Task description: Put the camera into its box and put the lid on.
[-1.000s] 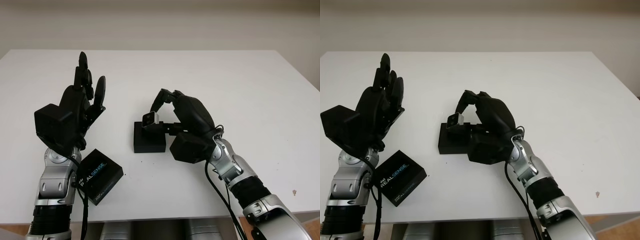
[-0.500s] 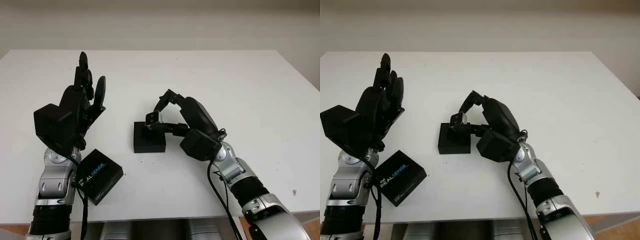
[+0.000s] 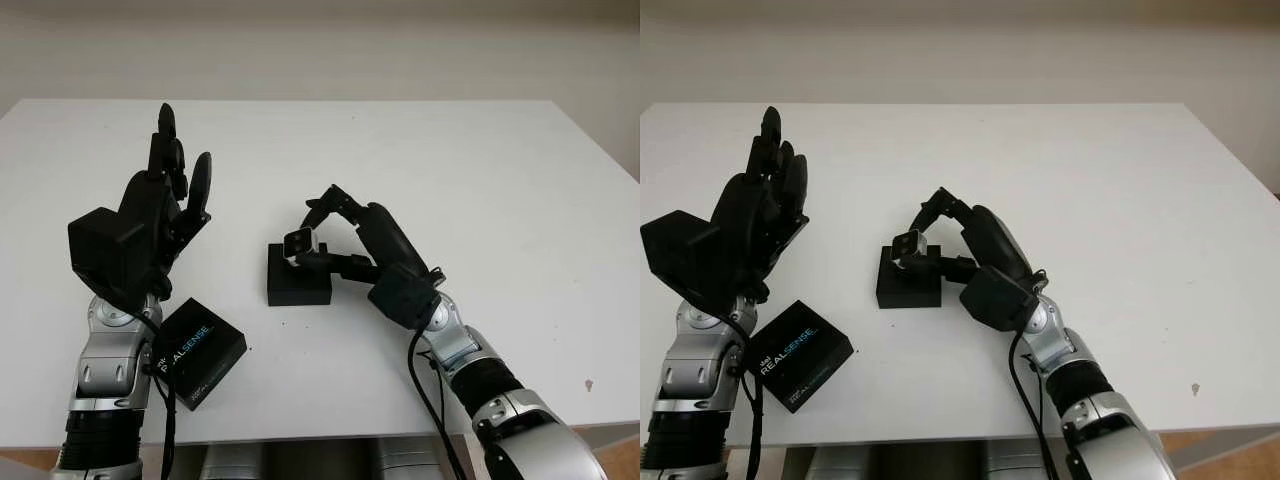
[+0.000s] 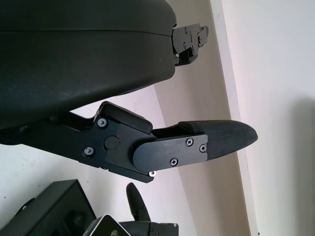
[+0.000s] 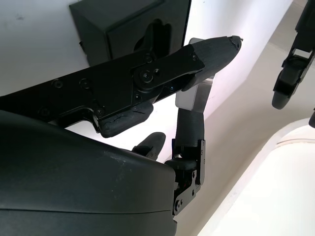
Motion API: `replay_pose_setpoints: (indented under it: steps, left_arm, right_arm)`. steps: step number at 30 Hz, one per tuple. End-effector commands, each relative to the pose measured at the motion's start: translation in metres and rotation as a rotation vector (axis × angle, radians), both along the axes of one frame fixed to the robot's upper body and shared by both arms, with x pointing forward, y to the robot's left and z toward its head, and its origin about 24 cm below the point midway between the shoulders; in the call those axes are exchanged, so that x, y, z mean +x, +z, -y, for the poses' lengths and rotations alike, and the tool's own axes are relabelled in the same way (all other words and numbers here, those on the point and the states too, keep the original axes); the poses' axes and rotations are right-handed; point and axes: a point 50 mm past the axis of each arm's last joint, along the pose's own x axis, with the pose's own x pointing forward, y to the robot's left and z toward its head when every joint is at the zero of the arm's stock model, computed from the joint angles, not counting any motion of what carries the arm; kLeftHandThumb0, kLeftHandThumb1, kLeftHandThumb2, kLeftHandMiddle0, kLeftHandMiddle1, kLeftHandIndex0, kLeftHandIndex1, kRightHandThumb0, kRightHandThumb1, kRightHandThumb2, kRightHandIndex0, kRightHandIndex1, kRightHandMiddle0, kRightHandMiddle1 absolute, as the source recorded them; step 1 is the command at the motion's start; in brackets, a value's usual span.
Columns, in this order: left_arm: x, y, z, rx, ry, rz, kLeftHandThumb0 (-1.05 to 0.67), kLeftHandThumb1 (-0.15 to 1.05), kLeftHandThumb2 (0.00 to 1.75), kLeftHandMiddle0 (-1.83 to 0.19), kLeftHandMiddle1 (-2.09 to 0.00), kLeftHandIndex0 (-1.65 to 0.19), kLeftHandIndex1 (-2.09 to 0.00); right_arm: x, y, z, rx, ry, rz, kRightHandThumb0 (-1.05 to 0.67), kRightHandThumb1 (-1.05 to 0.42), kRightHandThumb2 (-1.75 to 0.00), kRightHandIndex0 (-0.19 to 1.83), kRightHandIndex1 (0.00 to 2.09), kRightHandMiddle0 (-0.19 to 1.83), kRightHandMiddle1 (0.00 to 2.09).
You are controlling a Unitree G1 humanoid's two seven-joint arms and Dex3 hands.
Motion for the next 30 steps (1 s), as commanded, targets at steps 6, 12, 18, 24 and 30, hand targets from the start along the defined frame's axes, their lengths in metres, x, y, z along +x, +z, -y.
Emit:
replay_pose_setpoints:
  steps: [6,12,18,24,30]
  left_arm:
    - [-0.002,0.003,-0.001,0.000,-0.001,0.014,-0.81,1.05,0.58,0.19,0.00,0.19,0.00]
    - [-0.003,0.004,-0.001,0.005,-0.002,0.017,-0.82,1.05,0.57,0.19,0.00,0.19,0.00]
    - [-0.003,0.003,-0.002,-0.003,-0.006,0.017,-0.80,1.05,0.58,0.19,0.00,0.19,0.00]
    - [-0.002,0.004,-0.002,-0.003,0.001,0.016,-0.82,1.05,0.56,0.19,0.00,0.19,0.00]
    - [-0.003,0.005,-0.003,0.007,0.005,0.011,-0.82,1.05,0.58,0.19,0.00,0.19,0.00]
  right_arm:
    - [0.003,-0.002,-0.009,0.021,-0.017,-0.009,-0.42,-1.05,-0.08,0.21,0.62,0.36,1.99]
    - [0.004,-0.008,-0.011,0.003,-0.042,-0.032,-0.41,-1.05,-0.07,0.22,0.60,0.35,2.00]
    - [0.005,-0.009,-0.012,0.002,-0.049,-0.037,-0.40,-1.05,-0.07,0.22,0.59,0.34,2.00]
    - [0.006,-0.009,-0.011,-0.010,-0.048,-0.033,-0.40,-1.05,-0.08,0.23,0.57,0.33,2.02]
    - [0.005,-0.009,-0.011,-0.011,-0.039,-0.032,-0.41,-1.05,-0.07,0.23,0.56,0.34,2.03]
